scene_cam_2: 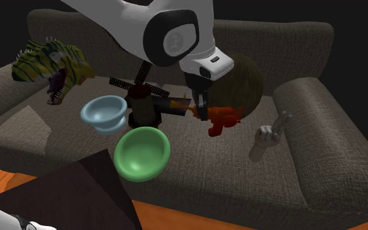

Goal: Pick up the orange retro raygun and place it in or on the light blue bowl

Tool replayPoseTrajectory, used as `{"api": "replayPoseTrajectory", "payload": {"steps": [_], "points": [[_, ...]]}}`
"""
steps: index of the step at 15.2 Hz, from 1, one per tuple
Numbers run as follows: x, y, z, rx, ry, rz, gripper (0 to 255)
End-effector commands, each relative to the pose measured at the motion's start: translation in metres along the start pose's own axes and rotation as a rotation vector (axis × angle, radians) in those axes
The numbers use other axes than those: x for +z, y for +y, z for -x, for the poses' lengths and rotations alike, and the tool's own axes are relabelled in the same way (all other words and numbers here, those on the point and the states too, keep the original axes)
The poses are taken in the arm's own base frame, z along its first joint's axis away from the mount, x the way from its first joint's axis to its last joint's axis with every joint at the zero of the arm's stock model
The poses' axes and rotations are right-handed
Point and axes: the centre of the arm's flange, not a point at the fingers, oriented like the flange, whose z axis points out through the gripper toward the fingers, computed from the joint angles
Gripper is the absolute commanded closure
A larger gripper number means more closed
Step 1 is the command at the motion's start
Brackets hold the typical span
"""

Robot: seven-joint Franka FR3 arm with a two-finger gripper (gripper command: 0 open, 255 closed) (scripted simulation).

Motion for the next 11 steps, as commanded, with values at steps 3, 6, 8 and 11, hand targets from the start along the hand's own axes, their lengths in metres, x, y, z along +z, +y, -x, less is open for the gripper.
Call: {"api": "replayPoseTrajectory", "payload": {"steps": [3,6,8,11], "points": [[-0.021,-0.002,-0.003,0.000,0.000,0.000,255],[-0.034,-0.003,-0.005,0.000,0.000,0.000,255],[-0.039,-0.009,0.020,0.000,0.000,0.000,255],[-0.047,-0.020,0.057,0.000,0.000,0.000,255]]}}
